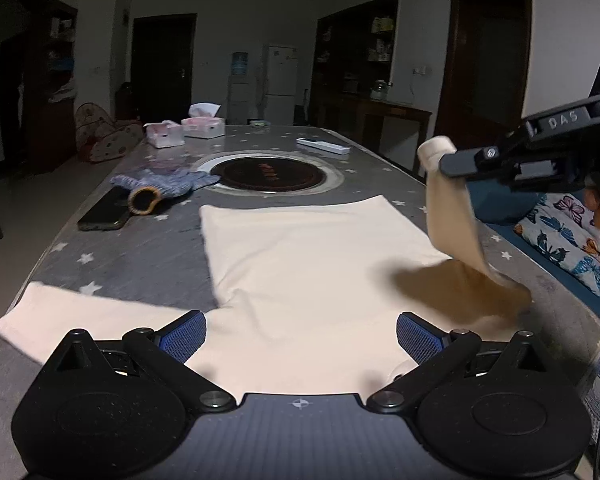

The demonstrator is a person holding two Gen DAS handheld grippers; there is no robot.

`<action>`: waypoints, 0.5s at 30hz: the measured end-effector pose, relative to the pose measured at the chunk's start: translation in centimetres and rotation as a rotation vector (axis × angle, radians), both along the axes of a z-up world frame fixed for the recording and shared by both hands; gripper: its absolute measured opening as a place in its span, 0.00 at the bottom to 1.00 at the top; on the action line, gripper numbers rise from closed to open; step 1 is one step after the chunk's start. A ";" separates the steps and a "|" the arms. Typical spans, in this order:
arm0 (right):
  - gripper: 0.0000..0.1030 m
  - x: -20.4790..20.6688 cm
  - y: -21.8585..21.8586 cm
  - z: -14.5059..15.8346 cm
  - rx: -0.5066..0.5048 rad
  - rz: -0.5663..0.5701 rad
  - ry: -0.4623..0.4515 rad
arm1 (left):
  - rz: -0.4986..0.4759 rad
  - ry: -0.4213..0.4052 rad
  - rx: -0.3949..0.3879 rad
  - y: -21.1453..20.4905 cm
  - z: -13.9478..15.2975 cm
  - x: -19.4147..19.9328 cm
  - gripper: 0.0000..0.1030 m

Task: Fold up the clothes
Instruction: 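Lower the sleeve onto the shirt body and open the right gripper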

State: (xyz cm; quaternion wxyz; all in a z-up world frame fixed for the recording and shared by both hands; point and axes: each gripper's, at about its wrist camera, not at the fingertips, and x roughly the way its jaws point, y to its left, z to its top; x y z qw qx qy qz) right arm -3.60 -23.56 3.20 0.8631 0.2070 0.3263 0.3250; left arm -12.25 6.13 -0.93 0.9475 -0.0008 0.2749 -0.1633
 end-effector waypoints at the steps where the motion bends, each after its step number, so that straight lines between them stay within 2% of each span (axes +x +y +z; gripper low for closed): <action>1: 0.03 0.0 0.8 -0.4 -0.003 0.013 0.009 | 0.005 0.001 -0.005 0.3 -0.1 -0.2 1.00; 7: 0.03 0.0 4.0 -2.6 0.000 0.070 0.053 | 0.015 0.005 -0.017 1.4 -0.4 -0.8 1.00; 15: 0.10 0.6 6.7 -4.2 0.000 0.156 0.080 | 0.021 0.015 -0.031 1.3 -0.7 -0.8 1.00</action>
